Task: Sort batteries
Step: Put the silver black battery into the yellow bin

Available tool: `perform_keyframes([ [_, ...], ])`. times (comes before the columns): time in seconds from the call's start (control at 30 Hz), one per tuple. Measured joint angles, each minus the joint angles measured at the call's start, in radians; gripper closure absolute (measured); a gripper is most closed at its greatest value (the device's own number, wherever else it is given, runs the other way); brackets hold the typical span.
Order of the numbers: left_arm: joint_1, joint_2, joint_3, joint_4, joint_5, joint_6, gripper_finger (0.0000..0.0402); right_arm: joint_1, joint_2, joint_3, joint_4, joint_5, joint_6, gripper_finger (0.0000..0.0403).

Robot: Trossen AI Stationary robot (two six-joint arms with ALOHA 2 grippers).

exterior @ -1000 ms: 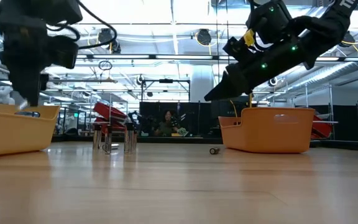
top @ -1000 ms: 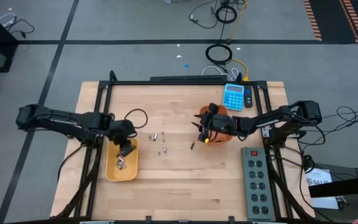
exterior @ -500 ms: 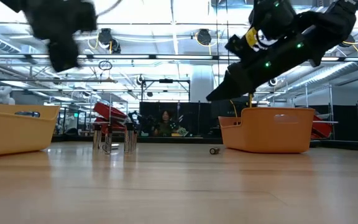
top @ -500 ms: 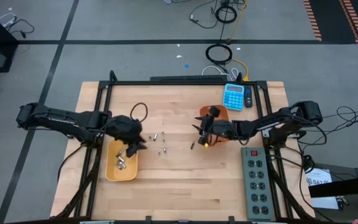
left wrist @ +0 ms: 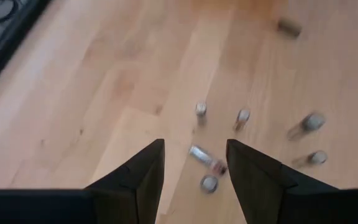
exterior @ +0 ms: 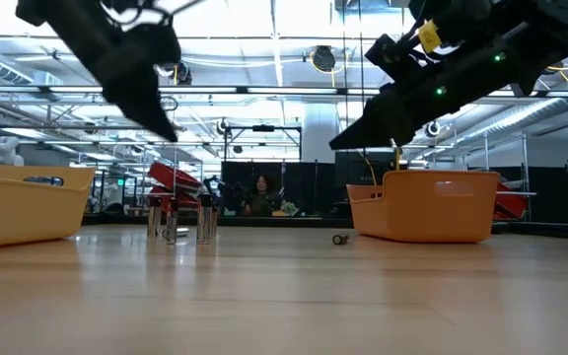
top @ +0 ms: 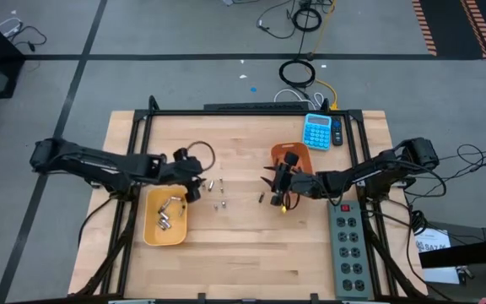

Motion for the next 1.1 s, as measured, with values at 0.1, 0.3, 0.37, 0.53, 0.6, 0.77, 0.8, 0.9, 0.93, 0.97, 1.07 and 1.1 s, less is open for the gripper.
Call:
perform_keyframes([
  [0.1,0.0,0.058,0.0,-0.003,-0.001,0.027,0.0218,0.0,0.0,0.0,-0.003,0.0,-0.003,0.0248],
  [0.3,0.002,0.13,0.0,0.023,0.065,0.145,0.0192,0.0,0.0,0.0,-0.021,0.0,0.001,0.0248],
  [0.37,0.011,0.148,0.002,0.0,0.144,0.21,0.0187,-0.001,0.0,0.0,-0.02,0.0,0.001,0.0248],
  [0.53,0.056,0.232,0.063,-0.084,0.237,0.216,0.0185,-0.002,0.0,0.0,-0.02,0.0,0.012,0.0248],
  [0.6,0.065,0.263,0.068,-0.091,0.235,0.217,0.0185,-0.002,0.0,0.0,-0.02,0.0,0.016,0.0248],
  [0.77,0.082,0.319,0.069,-0.088,0.22,0.214,0.0184,-0.002,0.0,0.0,-0.02,0.0,0.023,0.0248],
  [0.8,0.085,0.327,0.069,-0.083,0.22,0.212,0.0184,-0.002,0.0,0.0,-0.02,0.0,0.023,0.0248],
  [0.9,0.092,0.355,0.069,-0.074,0.229,0.193,0.0185,-0.002,0.0,0.0,-0.02,0.0,0.022,0.0248],
  [0.93,0.095,0.366,0.069,-0.074,0.229,0.182,0.0185,-0.002,0.0,0.0,-0.021,0.0,0.022,0.0248],
  [0.97,0.098,0.376,0.069,-0.073,0.23,0.176,0.0185,-0.002,0.0,0.0,-0.023,0.0,0.022,0.0248],
  [1.07,0.1,0.401,0.069,-0.071,0.237,0.161,0.0205,-0.002,0.0,0.0,-0.034,0.0,0.022,0.0248],
  [1.1,0.1,0.408,0.069,-0.07,0.248,0.161,0.0221,-0.002,0.0,0.0,-0.038,0.0,0.022,0.0248],
])
